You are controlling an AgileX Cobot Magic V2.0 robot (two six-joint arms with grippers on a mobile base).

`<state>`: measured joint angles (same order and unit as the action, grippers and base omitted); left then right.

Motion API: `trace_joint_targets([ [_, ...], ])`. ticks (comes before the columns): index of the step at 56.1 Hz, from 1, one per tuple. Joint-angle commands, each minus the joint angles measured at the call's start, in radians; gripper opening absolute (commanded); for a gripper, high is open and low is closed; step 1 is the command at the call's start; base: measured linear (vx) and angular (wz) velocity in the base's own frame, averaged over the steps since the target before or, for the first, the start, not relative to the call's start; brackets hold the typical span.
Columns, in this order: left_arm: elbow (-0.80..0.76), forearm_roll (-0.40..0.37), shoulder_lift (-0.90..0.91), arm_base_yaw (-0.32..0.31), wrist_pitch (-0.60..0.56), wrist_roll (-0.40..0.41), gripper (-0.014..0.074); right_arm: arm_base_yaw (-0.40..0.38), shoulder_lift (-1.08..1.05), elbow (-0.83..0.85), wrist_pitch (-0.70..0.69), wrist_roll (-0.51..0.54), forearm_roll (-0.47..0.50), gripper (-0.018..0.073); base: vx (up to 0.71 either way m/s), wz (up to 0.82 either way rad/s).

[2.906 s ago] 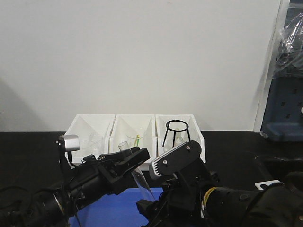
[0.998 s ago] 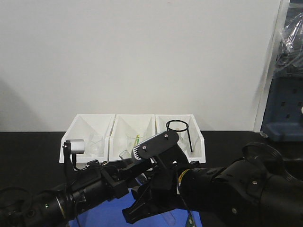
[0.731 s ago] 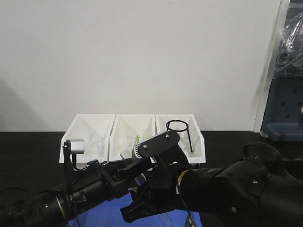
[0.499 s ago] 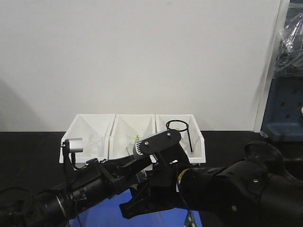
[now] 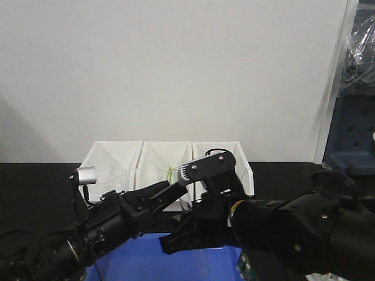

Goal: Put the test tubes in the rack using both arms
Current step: 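Grasp the tube with the right gripper and open the left gripper, then carry the tube with the right gripper above the white rack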

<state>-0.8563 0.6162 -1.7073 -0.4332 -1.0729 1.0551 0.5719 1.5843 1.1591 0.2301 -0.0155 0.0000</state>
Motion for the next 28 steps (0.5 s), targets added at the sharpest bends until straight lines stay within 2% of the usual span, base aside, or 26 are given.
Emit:
trace_joint_targets([
  [1, -0.026, -0.084, 0.047, -0.001, -0.079, -0.003, 0.0505, -0.073, -0.041, 0.033, -0.092, -0.002, 0.000, -0.0010, 0.00, 0.00],
  [8, -0.026, -0.117, 0.047, -0.001, -0.078, -0.029, 0.0505, -0.165, -0.053, 0.032, -0.138, 0.007, 0.000, -0.0010, 0.00, 0.00],
  [17, -0.026, -0.122, 0.047, -0.001, -0.065, -0.091, 0.0505, -0.280, -0.117, 0.024, -0.210, 0.015, -0.007, -0.0010, 0.00, 0.00],
  [28, -0.026, -0.122, 0.047, -0.001, -0.020, -0.089, 0.0505, -0.453, -0.251, -0.172, -0.429, 0.027, -0.035, -0.0009, 0.00, 0.00],
])
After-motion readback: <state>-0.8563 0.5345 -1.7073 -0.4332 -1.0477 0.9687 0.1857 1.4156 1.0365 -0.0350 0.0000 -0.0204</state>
